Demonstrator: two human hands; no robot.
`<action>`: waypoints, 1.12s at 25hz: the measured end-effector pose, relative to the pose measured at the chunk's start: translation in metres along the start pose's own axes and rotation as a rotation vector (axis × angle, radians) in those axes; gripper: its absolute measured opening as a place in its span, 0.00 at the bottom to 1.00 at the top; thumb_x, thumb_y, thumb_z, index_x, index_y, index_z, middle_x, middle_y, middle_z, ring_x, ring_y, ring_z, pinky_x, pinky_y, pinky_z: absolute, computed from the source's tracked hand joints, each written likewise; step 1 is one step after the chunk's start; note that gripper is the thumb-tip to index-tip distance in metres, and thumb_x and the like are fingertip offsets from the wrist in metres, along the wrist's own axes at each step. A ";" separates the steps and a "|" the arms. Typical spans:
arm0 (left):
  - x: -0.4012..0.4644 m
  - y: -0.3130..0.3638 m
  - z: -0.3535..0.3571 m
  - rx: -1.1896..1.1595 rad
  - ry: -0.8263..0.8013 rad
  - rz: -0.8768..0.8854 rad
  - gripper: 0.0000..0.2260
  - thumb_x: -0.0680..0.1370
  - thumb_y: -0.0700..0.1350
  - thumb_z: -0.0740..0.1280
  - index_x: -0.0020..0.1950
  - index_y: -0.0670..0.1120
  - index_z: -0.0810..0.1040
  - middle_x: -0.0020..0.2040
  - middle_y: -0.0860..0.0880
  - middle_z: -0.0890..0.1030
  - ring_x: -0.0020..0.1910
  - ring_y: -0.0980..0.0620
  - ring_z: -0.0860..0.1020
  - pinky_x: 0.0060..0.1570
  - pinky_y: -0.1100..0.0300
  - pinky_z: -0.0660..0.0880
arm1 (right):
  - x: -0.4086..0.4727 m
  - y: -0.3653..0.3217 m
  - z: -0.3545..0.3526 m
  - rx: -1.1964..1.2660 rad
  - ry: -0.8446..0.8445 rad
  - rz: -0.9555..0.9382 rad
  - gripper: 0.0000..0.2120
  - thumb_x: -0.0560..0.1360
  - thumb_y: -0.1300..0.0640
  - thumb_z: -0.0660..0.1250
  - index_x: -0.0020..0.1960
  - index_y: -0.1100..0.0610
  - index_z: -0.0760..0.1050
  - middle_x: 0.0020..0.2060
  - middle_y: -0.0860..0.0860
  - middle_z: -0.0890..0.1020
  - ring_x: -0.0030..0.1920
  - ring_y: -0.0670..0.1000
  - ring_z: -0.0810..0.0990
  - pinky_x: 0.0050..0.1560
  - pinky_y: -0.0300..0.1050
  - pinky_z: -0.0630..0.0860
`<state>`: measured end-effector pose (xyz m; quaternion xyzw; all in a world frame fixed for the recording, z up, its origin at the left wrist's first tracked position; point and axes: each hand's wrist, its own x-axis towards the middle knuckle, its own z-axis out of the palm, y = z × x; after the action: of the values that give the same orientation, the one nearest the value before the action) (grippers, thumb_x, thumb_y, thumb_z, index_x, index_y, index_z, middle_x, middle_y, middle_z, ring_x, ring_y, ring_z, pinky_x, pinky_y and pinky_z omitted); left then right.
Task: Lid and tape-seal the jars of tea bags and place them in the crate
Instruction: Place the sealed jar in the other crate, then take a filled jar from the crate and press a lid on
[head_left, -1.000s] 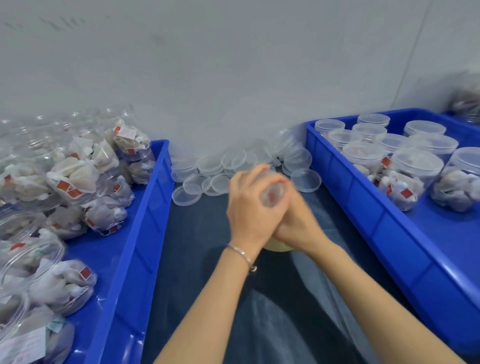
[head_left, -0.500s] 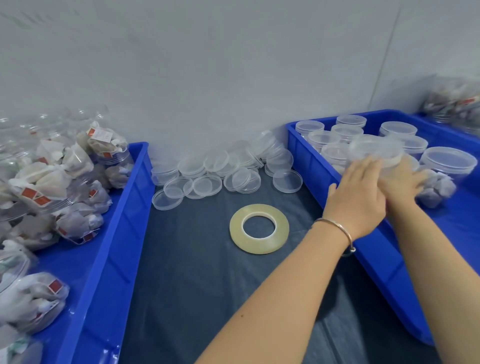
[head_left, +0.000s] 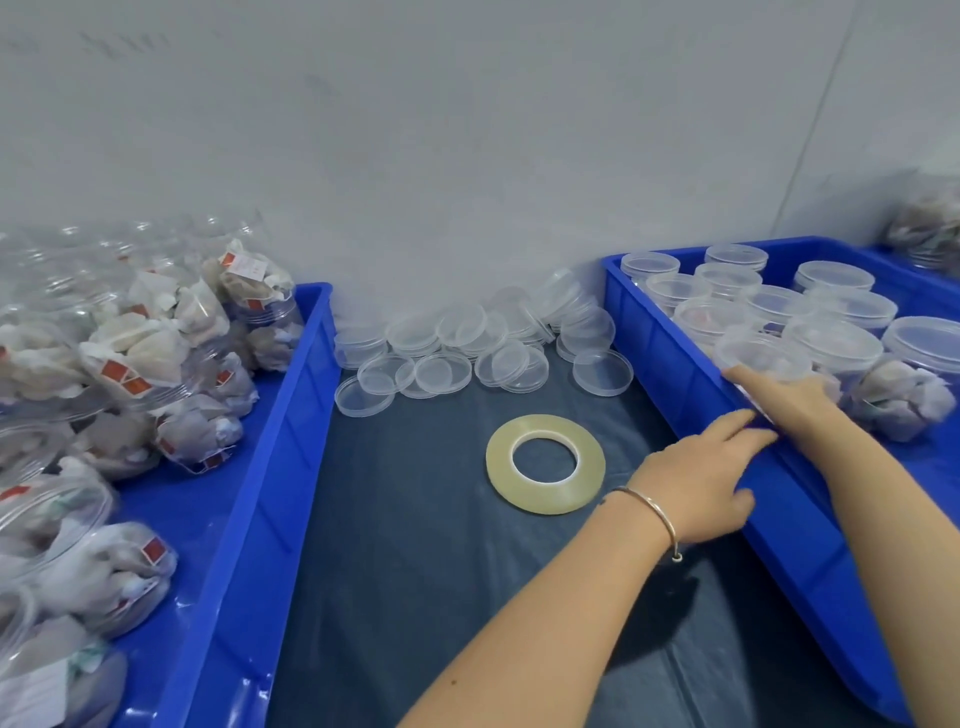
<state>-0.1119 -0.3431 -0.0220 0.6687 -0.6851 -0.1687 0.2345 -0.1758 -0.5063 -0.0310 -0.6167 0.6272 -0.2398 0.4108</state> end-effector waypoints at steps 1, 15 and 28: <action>-0.006 -0.004 -0.007 0.012 0.017 0.017 0.21 0.78 0.39 0.61 0.72 0.46 0.67 0.74 0.48 0.64 0.62 0.44 0.72 0.56 0.48 0.72 | -0.003 -0.002 -0.001 -0.089 0.036 -0.021 0.45 0.68 0.41 0.69 0.73 0.66 0.55 0.68 0.61 0.66 0.63 0.62 0.68 0.60 0.56 0.67; -0.173 -0.135 -0.170 -0.067 1.076 -0.486 0.08 0.75 0.35 0.63 0.50 0.44 0.78 0.30 0.56 0.72 0.30 0.61 0.72 0.37 0.67 0.69 | -0.259 -0.106 0.211 0.125 -0.492 -1.148 0.10 0.75 0.64 0.63 0.55 0.62 0.75 0.50 0.57 0.76 0.52 0.54 0.74 0.50 0.49 0.71; -0.274 -0.218 -0.229 0.255 1.239 -0.907 0.37 0.74 0.45 0.70 0.76 0.61 0.52 0.65 0.40 0.62 0.46 0.48 0.68 0.46 0.56 0.69 | -0.334 -0.110 0.293 -0.294 -0.572 -1.298 0.16 0.77 0.65 0.58 0.64 0.63 0.64 0.59 0.58 0.68 0.54 0.55 0.68 0.39 0.40 0.59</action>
<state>0.1948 -0.0616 0.0242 0.8776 -0.1028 0.2365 0.4040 0.0929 -0.1356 -0.0290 -0.9523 0.0283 -0.1777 0.2466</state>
